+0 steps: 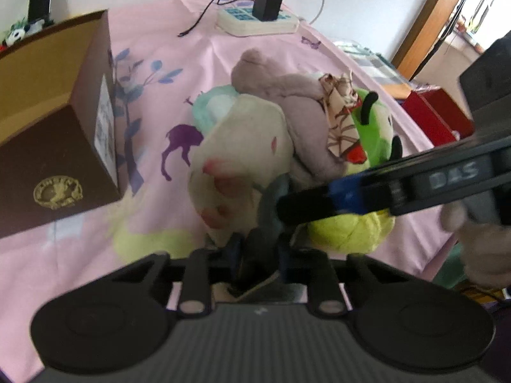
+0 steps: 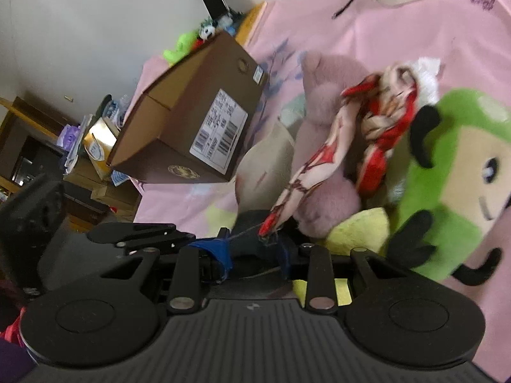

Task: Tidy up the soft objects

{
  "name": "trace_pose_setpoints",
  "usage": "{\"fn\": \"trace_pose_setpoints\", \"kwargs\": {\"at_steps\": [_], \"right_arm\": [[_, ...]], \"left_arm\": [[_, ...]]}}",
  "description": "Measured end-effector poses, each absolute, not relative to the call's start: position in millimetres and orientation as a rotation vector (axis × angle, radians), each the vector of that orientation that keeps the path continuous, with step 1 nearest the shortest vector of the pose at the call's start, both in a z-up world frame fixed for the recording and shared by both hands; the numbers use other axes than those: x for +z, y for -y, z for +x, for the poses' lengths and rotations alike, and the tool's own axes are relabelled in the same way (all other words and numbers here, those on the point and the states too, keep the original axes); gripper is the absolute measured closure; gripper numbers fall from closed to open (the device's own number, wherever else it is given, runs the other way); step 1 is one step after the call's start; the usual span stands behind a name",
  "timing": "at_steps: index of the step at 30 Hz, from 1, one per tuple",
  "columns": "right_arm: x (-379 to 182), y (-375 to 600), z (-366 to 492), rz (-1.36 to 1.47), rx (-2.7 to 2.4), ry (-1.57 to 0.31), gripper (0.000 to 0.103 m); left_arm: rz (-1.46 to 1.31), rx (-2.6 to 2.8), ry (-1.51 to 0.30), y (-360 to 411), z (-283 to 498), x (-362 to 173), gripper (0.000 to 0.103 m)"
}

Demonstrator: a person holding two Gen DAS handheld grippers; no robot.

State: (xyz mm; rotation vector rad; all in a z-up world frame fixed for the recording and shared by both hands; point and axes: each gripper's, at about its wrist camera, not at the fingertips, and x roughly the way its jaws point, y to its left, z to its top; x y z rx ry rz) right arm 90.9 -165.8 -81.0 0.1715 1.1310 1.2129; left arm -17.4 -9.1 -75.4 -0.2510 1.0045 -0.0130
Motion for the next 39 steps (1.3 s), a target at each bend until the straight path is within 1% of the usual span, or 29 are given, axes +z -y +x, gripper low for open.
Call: {"fn": "trace_pose_setpoints", "kwargs": {"at_steps": [3,9,19,26,32,39], "right_arm": [[-79.7,156.7,86.6,0.185,1.238,-1.147,0.088],[-56.5,147.5,78.9,0.251,1.302,-1.099,0.089],[12.6,113.2,54.3,0.298,1.379,-0.862,0.088],[43.0,44.5,46.8,0.283,1.461,-0.737,0.088],[51.9,-35.4,36.9,0.276,1.545,-0.699,0.087],[35.4,-106.7,29.5,0.259,1.602,-0.793,0.087]], "left_arm": [[-0.268,-0.034,-0.956,2.2,-25.7,-62.7,0.092],[-0.229,-0.094,-0.854,-16.3,-39.3,-26.3,0.092],[-0.183,-0.145,-0.634,-74.8,-67.5,41.5,0.093],[-0.123,-0.050,-0.537,-134.9,-86.5,71.2,0.093],[-0.124,0.098,-0.534,-194.8,-106.6,75.9,0.093],[-0.197,0.236,-0.578,-246.0,-125.8,60.6,0.093]]}}
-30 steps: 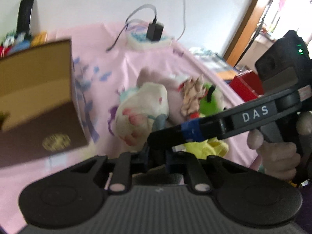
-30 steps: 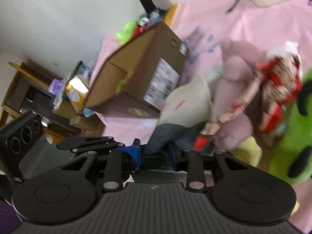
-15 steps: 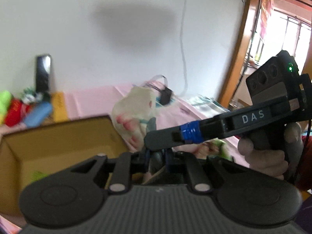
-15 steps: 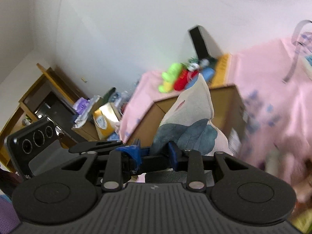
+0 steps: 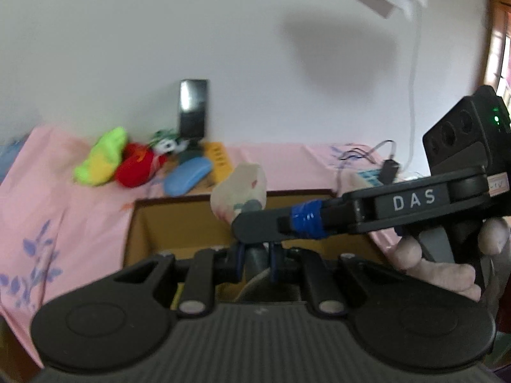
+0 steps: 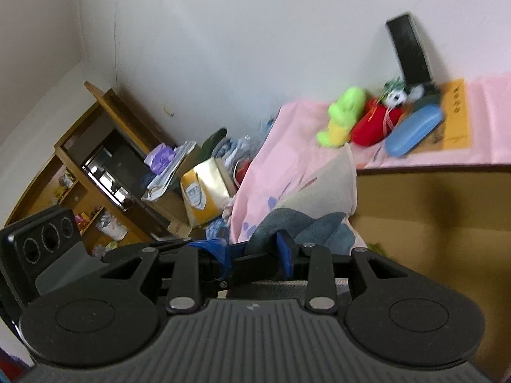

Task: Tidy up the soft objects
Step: 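Carry both socks into the box and open both tools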

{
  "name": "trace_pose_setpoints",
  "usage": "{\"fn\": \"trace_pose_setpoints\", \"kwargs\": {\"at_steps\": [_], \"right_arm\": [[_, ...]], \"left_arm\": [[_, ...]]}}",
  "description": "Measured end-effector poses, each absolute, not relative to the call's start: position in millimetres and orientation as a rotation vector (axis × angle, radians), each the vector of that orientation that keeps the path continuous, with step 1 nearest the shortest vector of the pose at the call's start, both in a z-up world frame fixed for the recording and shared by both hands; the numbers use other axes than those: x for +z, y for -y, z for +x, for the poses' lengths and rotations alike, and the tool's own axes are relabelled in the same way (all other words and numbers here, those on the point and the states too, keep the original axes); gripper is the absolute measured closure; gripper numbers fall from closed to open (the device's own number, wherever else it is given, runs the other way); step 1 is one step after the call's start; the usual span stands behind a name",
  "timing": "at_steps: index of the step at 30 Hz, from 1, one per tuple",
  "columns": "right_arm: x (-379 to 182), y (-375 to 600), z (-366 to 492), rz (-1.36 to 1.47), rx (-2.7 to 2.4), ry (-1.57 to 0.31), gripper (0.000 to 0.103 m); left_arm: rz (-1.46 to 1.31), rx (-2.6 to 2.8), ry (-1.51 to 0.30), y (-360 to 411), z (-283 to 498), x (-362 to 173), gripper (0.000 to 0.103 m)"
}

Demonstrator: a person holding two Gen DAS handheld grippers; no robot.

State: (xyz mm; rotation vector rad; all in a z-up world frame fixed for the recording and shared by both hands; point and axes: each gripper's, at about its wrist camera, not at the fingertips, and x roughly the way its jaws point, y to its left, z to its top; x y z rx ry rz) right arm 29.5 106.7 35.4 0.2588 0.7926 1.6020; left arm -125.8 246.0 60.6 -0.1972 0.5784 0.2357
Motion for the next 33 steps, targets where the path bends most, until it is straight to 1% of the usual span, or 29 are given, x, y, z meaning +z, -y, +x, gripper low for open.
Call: {"fn": "trace_pose_setpoints", "kwargs": {"at_steps": [5,13,17,20,24,33], "right_arm": [[43.5,-134.9,21.9,0.233,1.637,-0.779,0.086],[101.7,-142.5,21.6,0.266,1.679,-0.537,0.086],[113.0,-143.5,25.9,0.297,1.673,-0.490,0.086],[97.7,-144.9,31.7,0.305,1.650,-0.538,0.085],[62.5,-151.4,35.2,0.300,1.604,-0.691,0.085],[-1.8,-161.7,22.3,0.211,1.513,-0.942,0.085]], "left_arm": [[-0.213,0.295,-0.541,-265.9,-133.4,74.0,0.093],[-0.117,0.316,-0.355,-280.4,-128.1,131.7,0.094],[-0.129,0.288,-0.331,-278.4,-121.9,135.9,0.096],[-0.148,0.266,-0.384,-277.7,-114.2,116.6,0.096],[-0.206,0.241,-0.503,-275.1,-111.8,83.2,0.096],[-0.316,0.242,-0.721,-275.7,-109.7,20.4,0.095]]}}
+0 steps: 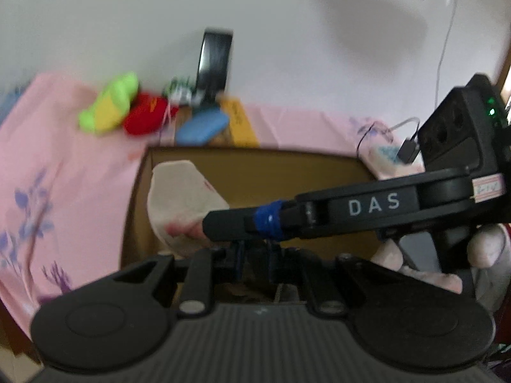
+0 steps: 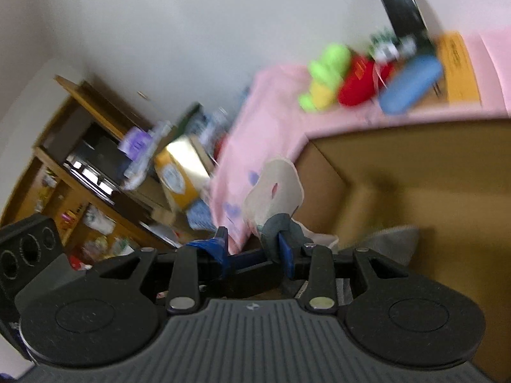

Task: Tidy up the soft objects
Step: 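Carry both socks into the box and open both tools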

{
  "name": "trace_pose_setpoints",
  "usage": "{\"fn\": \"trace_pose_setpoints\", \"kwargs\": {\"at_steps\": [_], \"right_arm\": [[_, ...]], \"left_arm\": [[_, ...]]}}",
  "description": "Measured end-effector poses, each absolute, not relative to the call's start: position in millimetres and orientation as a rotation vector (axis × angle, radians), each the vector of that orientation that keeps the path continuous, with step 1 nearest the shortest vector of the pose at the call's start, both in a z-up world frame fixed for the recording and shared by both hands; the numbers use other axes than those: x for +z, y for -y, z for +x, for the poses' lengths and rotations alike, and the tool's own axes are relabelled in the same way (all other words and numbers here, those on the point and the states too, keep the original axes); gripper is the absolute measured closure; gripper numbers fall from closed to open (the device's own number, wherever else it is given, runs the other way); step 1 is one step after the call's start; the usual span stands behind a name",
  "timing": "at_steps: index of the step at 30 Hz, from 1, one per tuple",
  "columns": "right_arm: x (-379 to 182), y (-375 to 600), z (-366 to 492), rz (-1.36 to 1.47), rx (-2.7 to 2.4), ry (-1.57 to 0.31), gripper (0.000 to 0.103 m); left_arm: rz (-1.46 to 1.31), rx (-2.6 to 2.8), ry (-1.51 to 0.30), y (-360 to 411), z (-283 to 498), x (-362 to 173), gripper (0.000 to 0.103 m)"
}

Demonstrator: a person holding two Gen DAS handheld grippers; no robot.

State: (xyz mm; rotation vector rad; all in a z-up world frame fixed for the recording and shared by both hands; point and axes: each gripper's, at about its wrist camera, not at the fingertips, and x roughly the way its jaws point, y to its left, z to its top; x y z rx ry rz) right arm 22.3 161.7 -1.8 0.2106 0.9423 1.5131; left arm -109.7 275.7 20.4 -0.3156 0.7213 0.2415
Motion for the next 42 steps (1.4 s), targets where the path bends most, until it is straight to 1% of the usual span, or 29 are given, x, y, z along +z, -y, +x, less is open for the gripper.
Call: {"fn": "trace_pose_setpoints", "kwargs": {"at_steps": [5,7,8,9,10,15,24,32,42], "right_arm": [[-26.4,-169.9,18.6,0.119,1.413,-1.038,0.085],[-33.0,-169.4,22.7,0.126,1.394,-1.080,0.085],[-34.0,-166.6,23.9,0.143,1.392,-1.095,0.085],[-33.8,-162.9,25.3,0.163,1.392,-1.104,0.085],[-32.8,-159.4,26.9,0.182,1.395,-1.109,0.085],[-22.0,-139.7,29.8,0.239,1.394,-1.072,0.085],[-3.7,-111.5,24.4,0.204,1.337,-0.957,0.085],[-0.2,-77.5,21.8,0.208,1.302,-0.891,0.085],[-1.4,-27.5,29.6,0.259,1.272,-0.850,0.084]], "left_arm": [[-0.327,0.289,-0.824,-272.3,-101.6,-11.3,0.094],[-0.326,0.303,-0.839,-270.9,-103.3,-15.5,0.090],[-0.324,0.310,-0.838,-270.0,-105.0,-14.3,0.075],[-0.318,0.321,-0.833,-269.2,-107.3,-12.4,0.054],[-0.306,0.340,-0.821,-267.7,-110.2,-8.9,0.051],[-0.289,0.392,-0.808,-270.9,-107.0,6.7,0.051],[-0.300,0.484,-0.844,-261.5,-96.2,22.3,0.051],[-0.195,0.527,-0.852,-229.1,-87.6,33.2,0.050],[-0.145,0.544,-0.860,-182.1,-75.7,39.9,0.050]]}}
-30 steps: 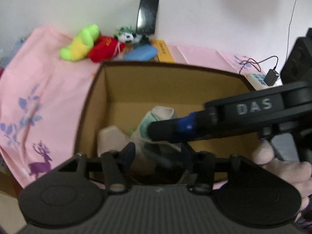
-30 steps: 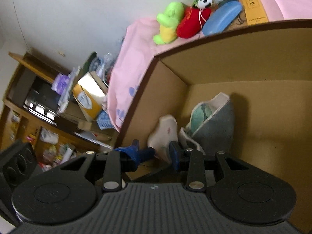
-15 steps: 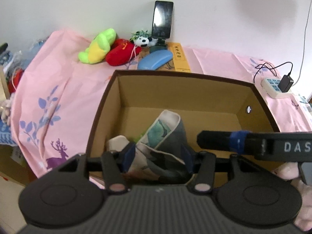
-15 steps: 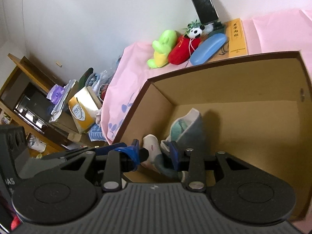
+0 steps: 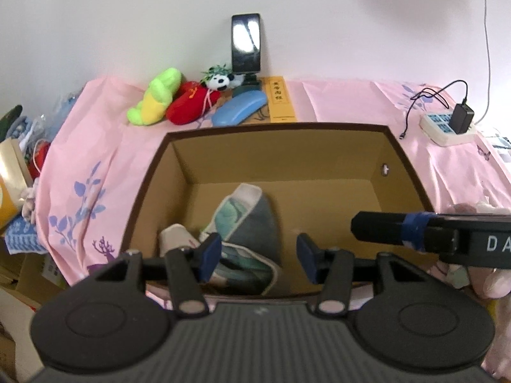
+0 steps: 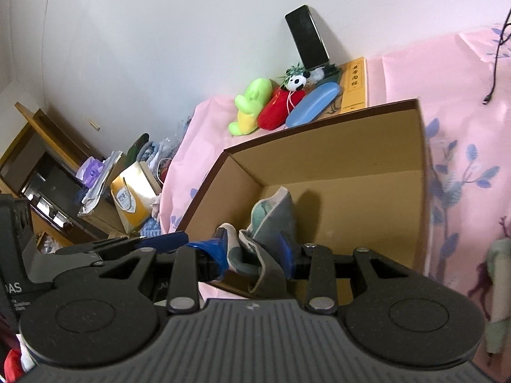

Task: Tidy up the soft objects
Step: 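Carry both socks into the box and open both tools, then move both tools back to the pile near the yellow towel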

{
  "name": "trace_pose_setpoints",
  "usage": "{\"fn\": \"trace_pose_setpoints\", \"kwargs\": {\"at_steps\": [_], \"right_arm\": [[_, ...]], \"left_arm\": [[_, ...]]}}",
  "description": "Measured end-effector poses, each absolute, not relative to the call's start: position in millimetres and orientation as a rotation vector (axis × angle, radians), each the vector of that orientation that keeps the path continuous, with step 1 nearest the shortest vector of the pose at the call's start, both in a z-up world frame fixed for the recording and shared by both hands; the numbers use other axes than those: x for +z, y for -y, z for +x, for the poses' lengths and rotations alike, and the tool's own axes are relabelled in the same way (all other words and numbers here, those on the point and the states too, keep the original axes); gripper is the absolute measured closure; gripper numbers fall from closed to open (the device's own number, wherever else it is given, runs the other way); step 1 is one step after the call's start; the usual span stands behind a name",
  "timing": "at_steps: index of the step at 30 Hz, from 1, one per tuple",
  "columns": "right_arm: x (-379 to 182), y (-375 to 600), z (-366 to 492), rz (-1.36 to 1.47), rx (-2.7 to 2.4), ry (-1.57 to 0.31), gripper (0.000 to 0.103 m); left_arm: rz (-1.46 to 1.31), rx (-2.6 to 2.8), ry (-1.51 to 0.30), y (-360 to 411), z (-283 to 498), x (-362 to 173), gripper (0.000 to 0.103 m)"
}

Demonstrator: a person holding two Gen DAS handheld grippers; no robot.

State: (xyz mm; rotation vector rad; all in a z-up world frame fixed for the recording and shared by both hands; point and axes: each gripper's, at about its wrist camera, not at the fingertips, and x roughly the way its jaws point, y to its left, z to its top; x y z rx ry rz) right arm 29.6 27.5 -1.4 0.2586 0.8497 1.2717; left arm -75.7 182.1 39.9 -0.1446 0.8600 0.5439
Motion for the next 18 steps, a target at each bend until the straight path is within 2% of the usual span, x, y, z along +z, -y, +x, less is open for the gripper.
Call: {"fn": "trace_pose_setpoints", "kwargs": {"at_steps": [18], "right_arm": [[-16.0,45.2,43.2,0.283,1.263,-0.882,0.084]], "left_arm": [[-0.114,0.552,-0.896,-112.6,-57.9,33.1,0.046]]}}
